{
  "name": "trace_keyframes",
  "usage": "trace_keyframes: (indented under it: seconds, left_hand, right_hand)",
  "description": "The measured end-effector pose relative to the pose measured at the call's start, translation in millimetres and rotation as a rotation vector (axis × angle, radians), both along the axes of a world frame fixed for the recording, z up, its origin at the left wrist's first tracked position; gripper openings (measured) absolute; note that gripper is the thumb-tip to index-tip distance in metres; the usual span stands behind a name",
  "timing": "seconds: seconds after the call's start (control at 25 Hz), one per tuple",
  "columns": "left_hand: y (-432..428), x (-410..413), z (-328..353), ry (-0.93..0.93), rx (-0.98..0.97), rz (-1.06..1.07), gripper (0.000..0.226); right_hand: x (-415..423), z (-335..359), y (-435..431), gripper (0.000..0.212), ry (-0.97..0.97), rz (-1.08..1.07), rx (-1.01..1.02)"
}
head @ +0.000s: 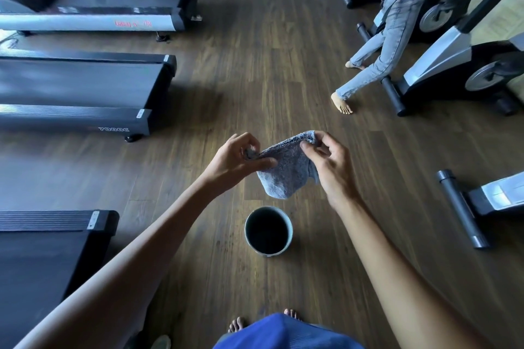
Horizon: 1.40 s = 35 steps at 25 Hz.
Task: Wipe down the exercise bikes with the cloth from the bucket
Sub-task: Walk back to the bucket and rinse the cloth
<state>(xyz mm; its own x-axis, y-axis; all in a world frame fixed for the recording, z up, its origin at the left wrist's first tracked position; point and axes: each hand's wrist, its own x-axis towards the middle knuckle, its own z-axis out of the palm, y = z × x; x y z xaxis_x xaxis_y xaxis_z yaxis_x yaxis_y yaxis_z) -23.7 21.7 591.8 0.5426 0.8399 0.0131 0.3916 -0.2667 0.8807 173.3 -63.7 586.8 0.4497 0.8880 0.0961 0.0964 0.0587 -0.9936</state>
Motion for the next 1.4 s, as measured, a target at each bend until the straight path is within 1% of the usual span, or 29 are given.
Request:
trace_keyframes:
  seconds: [0.04,0.08,0.16,0.24,0.36,0.48,0.6,0.68,0.76,0.84,0.88,0.92,0.96,1.04,1.08,1.12,1.2,1.28,1.32,1.4]
  left_hand:
    - [1.3,-0.4,0.5,0.01,0.025,-0.009,0.03]
    - [3.4,-0.8,0.0,-0.012,0.004,-0.026,0.029]
    - [5.1,-1.7,0.7,-0.075,-0.066,-0.037,0.026]
    - [4.7,0.5,1.8,-0.075,-0.031,0.01,0.025]
    - [3.0,6.4,4.5,-0.075,0.028,0.065,0.014]
    - [1.7,9.7,10.1,-0.044,0.094,0.107,0.014]
    - [-0.5,13.9,18.1,0.019,0.182,0.076,0.013]
    - [-1.5,18.4,21.5,0.098,0.241,0.064,0.012]
    - [-3.0,23.4,22.2,0.171,0.264,0.079,0.012]
    - [-6.2,27.6,21.9,0.206,0.265,0.092,0.012]
    - [-7.7,29.2,22.1,0.214,0.263,0.087,0.012]
    - [-9.2,30.7,22.7,0.223,0.26,0.072,0.012]
    - [-10.8,31.7,24.1,0.232,0.259,0.05,0.012]
    - [-13.0,33.6,27.1,0.248,0.264,0.008,0.011]
    - [-13.3,33.9,27.3,0.252,0.272,-0.006,0.01]
    - [-13.0,34.0,27.1,0.255,0.278,-0.013,0.01]
    - [-12.5,33.1,25.4,0.253,0.272,-0.02,0.01]
    - [-12.2,31.5,24.5,0.248,0.256,-0.027,0.009]
    - [-12.4,30.8,24.5,0.248,0.249,-0.038,0.009]
    - [-13.7,30.3,25.3,0.244,0.23,-0.072,0.011]
  right_hand:
    - [2.5,0.8,0.4,0.008,0.009,-0.016,0.005]
    - [4.8,1.4,0.5,0.012,0.013,-0.026,0.009]
    - [8.2,-0.6,-0.4,0.011,0.022,-0.043,0.012]
    - [9.5,-1.1,-2.3,0.009,0.017,-0.049,0.017]
    - [11.7,-6.2,-4.0,0.017,-0.013,-0.049,-0.006]
    - [15.7,-14.4,-7.2,0.019,-0.03,-0.033,-0.07]
    - [16.4,-18.5,-10.5,0.024,-0.067,-0.04,-0.128]
    - [13.4,-21.6,-12.8,0.027,-0.16,-0.116,-0.151]
    - [2.7,-28.3,-17.4,0.035,-0.251,-0.213,-0.141]
    - [-18.2,-36.9,-24.6,0.042,-0.235,-0.234,-0.152]
    - [-29.5,-38.8,-28.4,0.043,-0.208,-0.216,-0.162]
    - [-36.9,-40.2,-31.2,0.044,-0.225,-0.195,-0.147]
    - [-39.5,-40.9,-32.5,0.046,-0.306,-0.174,-0.103]
    - [-28.7,-37.8,-25.9,0.048,-0.557,-0.067,-0.028]
    - [-21.6,-33.7,-19.7,0.048,-0.651,0.006,-0.048]
    - [-15.7,-27.6,-14.5,0.045,-0.7,0.078,-0.103]
    - [-7.5,-17.1,-10.4,0.03,-0.688,0.167,-0.198]
    - [-1.3,-7.2,-12.5,0.017,-0.616,0.237,-0.254]
    - [-0.2,-2.4,-13.9,0.015,-0.586,0.295,-0.303]
    - [-0.1,2.0,-14.3,0.016,-0.606,0.398,-0.373]
